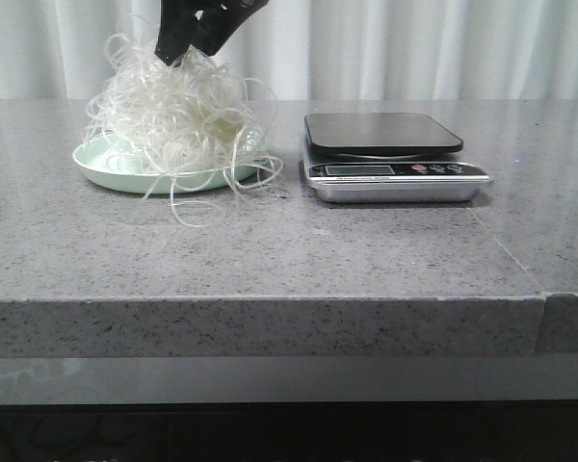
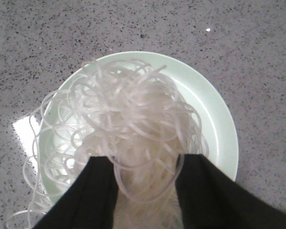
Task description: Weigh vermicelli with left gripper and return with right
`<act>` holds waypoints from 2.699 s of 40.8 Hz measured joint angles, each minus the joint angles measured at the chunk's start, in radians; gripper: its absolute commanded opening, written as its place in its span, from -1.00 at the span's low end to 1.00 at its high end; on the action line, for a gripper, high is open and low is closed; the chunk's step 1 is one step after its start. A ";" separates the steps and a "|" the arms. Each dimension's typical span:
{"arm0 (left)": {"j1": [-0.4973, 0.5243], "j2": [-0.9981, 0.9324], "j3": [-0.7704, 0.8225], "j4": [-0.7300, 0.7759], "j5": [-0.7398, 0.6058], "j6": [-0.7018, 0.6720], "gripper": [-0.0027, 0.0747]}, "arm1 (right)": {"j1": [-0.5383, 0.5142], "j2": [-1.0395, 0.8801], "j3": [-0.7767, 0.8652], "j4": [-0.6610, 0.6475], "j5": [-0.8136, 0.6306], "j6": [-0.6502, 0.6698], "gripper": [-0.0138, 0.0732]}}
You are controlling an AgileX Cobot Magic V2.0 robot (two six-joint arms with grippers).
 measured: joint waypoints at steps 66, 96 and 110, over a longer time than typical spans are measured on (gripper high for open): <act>0.000 0.000 0.000 0.000 0.000 0.000 -0.57 | -0.537 -0.452 0.568 0.078 -0.290 0.265 -0.32; 0.000 0.000 0.000 0.000 -0.036 0.000 -0.57 | -0.558 -1.386 1.684 0.079 -0.844 0.269 -0.32; 0.000 0.000 0.000 0.000 -0.038 0.000 -0.57 | -0.558 -1.826 1.952 0.047 -0.832 0.271 -0.32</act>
